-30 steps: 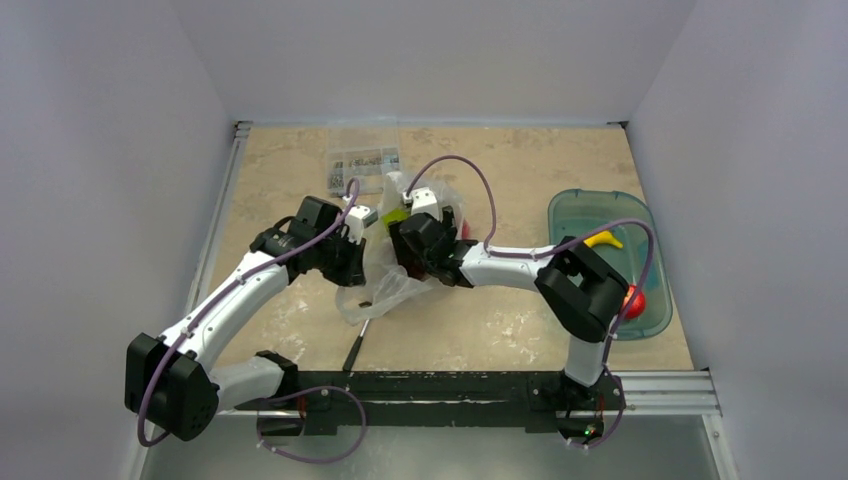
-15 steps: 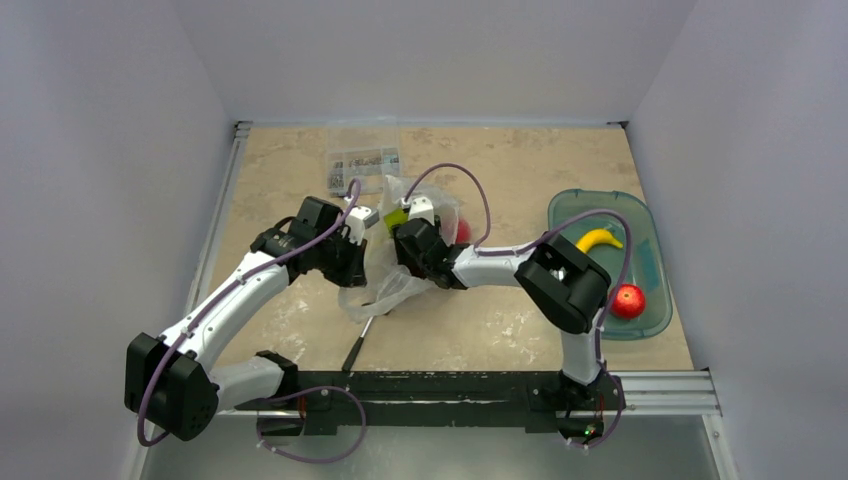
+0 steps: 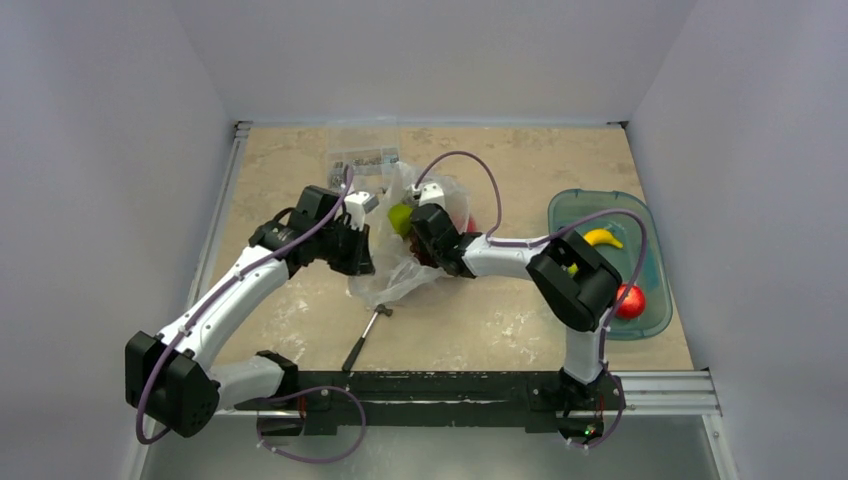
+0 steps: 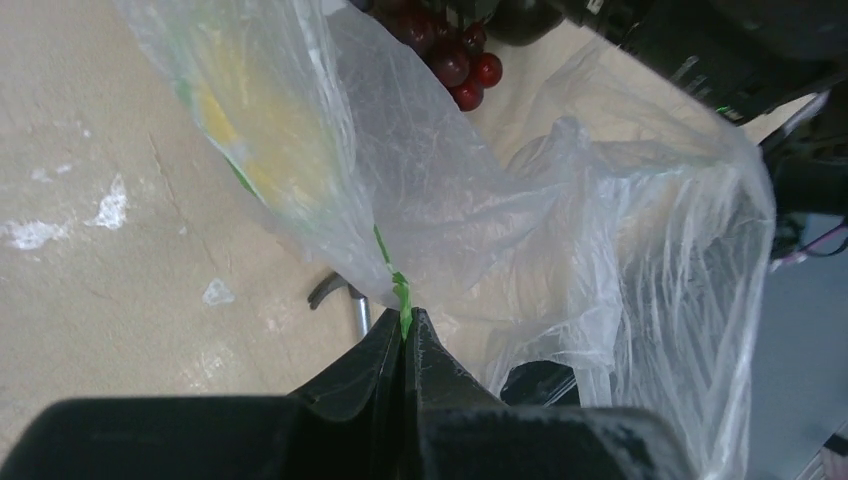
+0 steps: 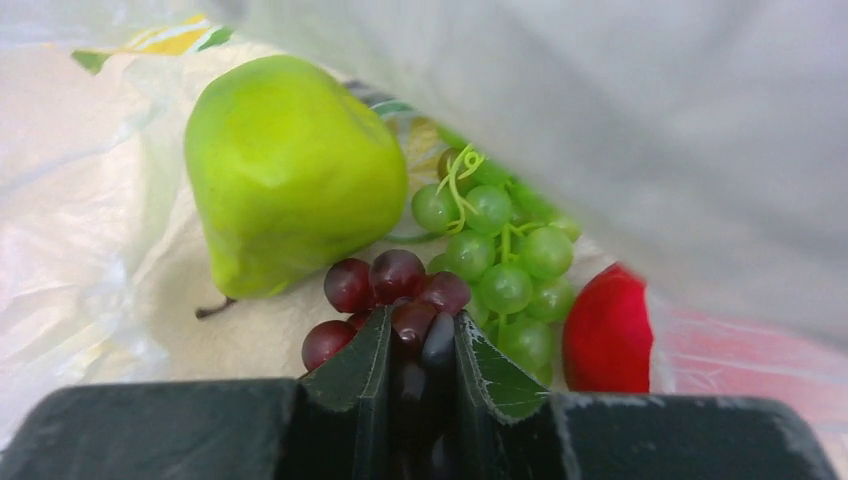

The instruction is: Take the fake fruits out of the plastic bag

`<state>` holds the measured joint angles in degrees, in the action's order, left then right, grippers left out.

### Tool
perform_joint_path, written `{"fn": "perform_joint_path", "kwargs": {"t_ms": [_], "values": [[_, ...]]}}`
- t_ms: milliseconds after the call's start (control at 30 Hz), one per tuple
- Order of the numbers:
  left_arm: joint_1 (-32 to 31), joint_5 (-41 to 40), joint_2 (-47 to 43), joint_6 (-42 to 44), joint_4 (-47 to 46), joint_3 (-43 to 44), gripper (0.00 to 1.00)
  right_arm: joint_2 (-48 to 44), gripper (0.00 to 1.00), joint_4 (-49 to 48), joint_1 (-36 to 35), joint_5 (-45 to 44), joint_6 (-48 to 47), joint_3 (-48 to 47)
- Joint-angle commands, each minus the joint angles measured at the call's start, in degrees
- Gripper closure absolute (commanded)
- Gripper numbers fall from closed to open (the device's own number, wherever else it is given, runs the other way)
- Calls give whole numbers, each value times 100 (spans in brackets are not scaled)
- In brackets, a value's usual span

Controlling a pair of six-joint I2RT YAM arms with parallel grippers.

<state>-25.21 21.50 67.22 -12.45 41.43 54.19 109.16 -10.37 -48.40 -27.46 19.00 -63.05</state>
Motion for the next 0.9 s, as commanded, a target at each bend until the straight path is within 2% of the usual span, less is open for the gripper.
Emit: {"fn": "perform_joint_path", "kwargs": {"t_ms": [0, 133, 267, 367, 600, 733, 867], "values": [[-45, -69, 178, -607, -395, 1011, 100, -454, 100, -124, 491, 14, -297, -401], [-44, -184, 172, -554, -420, 1699, 100, -674, 100, -165, 673, 159, -522, -651], [-42, -138, 85, -416, -424, 1866, 100, -815, 100, -226, 718, 409, -621, -825], [-45, 43, 72, -364, -333, 1608, 100, -909, 100, -231, 722, 701, -502, -854], [-212, 755, -37, -297, -471, 312, 100, -1359, 100, -710, 724, 1257, -269, -434], [-365, 536, 46, -77, -336, -41, 100, -1650, 100, -842, 726, 1496, -220, -323], [-379, 94, 30, 24, -242, 23, 100, -1917, 100, -582, 728, 1916, -56, -432]]}}
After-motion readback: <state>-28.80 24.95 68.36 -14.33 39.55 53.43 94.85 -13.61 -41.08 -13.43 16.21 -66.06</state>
